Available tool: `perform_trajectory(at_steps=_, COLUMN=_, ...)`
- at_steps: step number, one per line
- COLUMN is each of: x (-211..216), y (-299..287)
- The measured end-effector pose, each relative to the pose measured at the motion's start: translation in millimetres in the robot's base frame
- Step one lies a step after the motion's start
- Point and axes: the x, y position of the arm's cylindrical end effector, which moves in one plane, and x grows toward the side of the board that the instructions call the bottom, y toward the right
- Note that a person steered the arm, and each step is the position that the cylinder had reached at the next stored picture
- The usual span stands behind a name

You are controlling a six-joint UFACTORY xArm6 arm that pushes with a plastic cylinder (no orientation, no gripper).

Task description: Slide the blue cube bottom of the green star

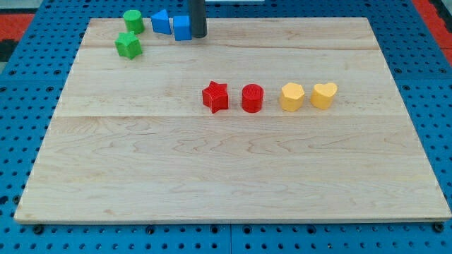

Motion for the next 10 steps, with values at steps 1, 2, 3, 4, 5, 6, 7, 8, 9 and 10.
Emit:
perform_trajectory(at_steps=1, x=-16.7, y=25.1)
perform_trajectory(at_steps=2, x=-45.4, y=-0.5)
perform_trajectory(at_steps=3, x=-59.8, y=-12.6)
perform_trajectory(at_steps=4, x=-57.6, y=-38.5)
perform_trajectory(at_steps=5, x=-20.7, y=-58.2)
perform_trajectory(at_steps=6, x=27.0, y=-63.9)
perform_trajectory(at_steps=7, x=54.2, y=-44.1)
perform_trajectory(at_steps=8, x=60.9, y=-38.6)
perform_trajectory(at_steps=9, x=11.0, y=-35.9)
perform_trajectory(at_steps=10, x=13.4, y=-73.9)
